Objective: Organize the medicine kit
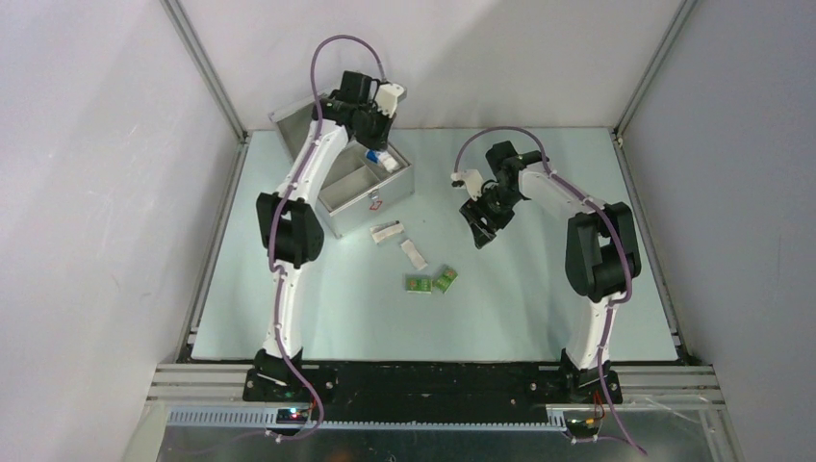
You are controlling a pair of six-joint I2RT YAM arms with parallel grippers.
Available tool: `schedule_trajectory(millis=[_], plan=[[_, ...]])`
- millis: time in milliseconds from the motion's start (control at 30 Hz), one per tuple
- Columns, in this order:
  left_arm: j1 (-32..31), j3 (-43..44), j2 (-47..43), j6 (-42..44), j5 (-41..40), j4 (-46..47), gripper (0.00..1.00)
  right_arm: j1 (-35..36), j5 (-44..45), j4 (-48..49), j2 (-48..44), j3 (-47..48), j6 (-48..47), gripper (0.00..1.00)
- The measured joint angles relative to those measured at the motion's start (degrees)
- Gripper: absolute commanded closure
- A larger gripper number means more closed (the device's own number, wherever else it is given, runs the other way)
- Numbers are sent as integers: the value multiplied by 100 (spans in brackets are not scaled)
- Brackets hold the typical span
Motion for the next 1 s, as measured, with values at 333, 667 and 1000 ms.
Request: schedule_trajectory(millis=[333, 667, 1000], plan=[[2, -190, 22, 2, -769, 302, 96, 17, 20, 11, -4, -15, -2, 36], [15, -566, 37, 0, -1250, 448, 95, 26, 46, 20, -7, -39, -9, 36], [15, -673, 210, -42, -1401, 520, 55, 55, 50, 22, -7, -39, -9, 36]])
